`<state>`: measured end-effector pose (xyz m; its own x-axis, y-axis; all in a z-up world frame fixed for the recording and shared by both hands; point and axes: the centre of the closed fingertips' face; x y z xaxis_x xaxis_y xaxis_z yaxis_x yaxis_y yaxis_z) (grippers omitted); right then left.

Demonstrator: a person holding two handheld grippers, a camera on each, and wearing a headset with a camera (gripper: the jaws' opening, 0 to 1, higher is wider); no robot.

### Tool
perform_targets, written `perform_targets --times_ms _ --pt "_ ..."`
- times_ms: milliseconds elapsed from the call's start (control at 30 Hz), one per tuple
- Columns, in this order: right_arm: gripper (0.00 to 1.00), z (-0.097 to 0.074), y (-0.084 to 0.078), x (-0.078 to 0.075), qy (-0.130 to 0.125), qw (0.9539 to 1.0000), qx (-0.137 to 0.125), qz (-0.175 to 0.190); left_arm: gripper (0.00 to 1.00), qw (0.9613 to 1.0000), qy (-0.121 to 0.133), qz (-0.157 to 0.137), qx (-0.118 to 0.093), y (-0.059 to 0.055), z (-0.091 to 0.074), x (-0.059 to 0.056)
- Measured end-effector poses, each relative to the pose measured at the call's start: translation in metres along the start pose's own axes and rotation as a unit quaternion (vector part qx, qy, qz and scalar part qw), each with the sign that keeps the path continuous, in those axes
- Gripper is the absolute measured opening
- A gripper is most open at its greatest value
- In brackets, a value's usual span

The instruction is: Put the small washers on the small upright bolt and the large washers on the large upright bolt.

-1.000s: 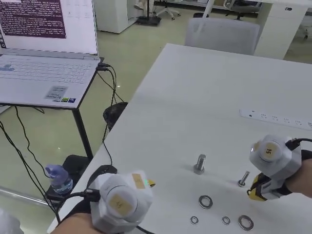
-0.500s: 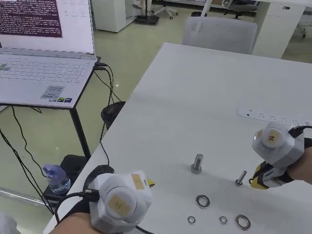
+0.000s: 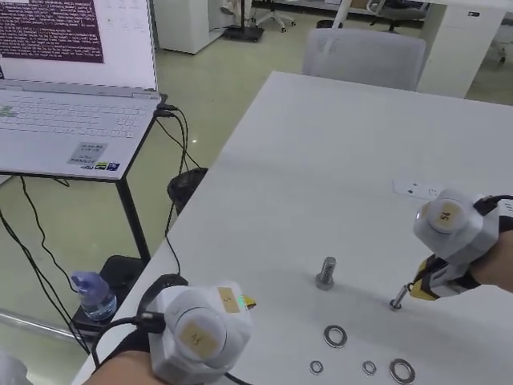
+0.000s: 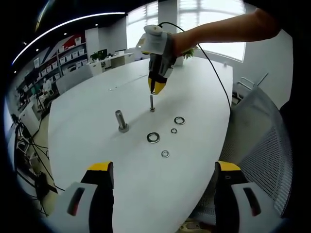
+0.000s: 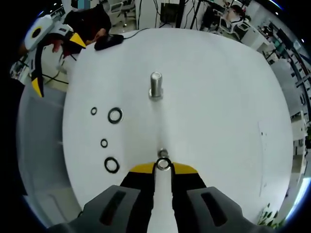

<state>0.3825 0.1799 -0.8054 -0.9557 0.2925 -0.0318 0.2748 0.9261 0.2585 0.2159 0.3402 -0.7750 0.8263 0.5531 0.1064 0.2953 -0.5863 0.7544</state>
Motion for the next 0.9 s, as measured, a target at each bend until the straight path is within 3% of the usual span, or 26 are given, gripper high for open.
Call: perform_targets --times_ms 567,900 --pt "0.13 0.007 0.004 -0.004 0.005 1.0000 0.007 -0.001 0.90 0.9999 -0.010 0.003 0.011 -0.004 0.001 -0.002" --pt "0.13 0.014 0.005 -0.004 0.005 0.9999 0.014 -0.007 0.91 1.0000 -0.006 -0.004 0.004 -0.005 -0.001 0.001"
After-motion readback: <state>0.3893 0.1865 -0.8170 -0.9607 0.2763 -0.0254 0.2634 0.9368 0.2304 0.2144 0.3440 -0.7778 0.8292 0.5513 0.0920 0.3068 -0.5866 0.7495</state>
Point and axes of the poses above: the centre of the closed fingertips' face, and the gripper's own axes: z roughly forward along the fingers, x roughly to its left, y roughly out of its top, and after that the axes turned 9 degrees about z, right-handed
